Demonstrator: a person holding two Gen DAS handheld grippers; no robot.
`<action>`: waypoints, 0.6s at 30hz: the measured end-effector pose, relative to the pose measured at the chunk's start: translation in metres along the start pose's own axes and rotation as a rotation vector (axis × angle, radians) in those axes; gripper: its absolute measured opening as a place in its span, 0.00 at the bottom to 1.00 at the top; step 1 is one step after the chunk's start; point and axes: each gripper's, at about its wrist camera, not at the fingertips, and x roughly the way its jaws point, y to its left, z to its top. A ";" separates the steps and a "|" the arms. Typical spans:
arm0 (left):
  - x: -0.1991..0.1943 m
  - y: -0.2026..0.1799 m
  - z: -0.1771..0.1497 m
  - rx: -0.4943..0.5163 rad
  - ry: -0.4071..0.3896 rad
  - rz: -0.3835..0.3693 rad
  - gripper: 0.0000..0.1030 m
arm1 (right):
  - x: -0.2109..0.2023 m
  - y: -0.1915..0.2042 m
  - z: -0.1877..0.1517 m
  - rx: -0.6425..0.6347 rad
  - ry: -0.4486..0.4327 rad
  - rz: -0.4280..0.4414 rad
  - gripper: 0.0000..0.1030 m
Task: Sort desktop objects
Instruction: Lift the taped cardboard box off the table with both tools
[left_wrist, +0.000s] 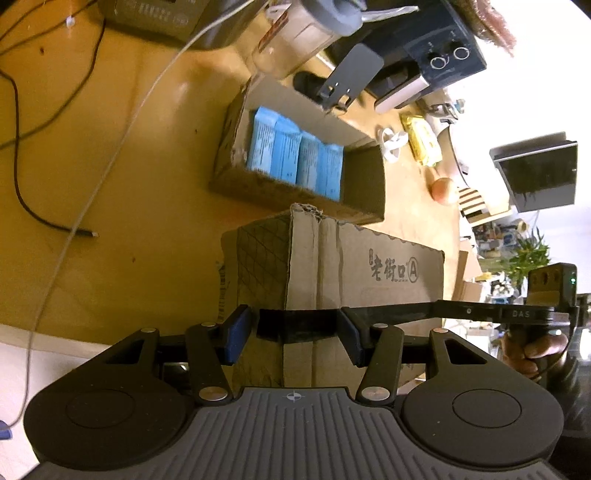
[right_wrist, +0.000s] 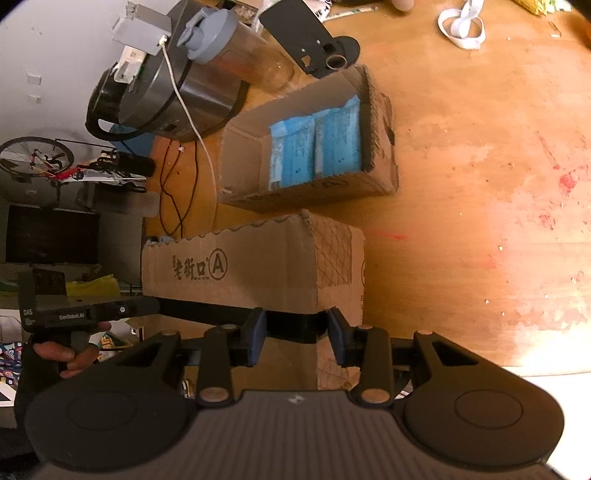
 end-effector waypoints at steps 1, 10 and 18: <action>-0.002 0.000 0.003 -0.002 0.000 -0.002 0.48 | -0.001 0.003 0.002 0.002 -0.004 -0.002 0.30; -0.001 0.002 0.037 -0.010 0.019 -0.018 0.49 | -0.004 0.017 0.029 0.033 -0.023 -0.034 0.30; 0.003 -0.002 0.069 0.001 0.027 -0.017 0.49 | -0.005 0.021 0.054 0.055 -0.048 -0.049 0.30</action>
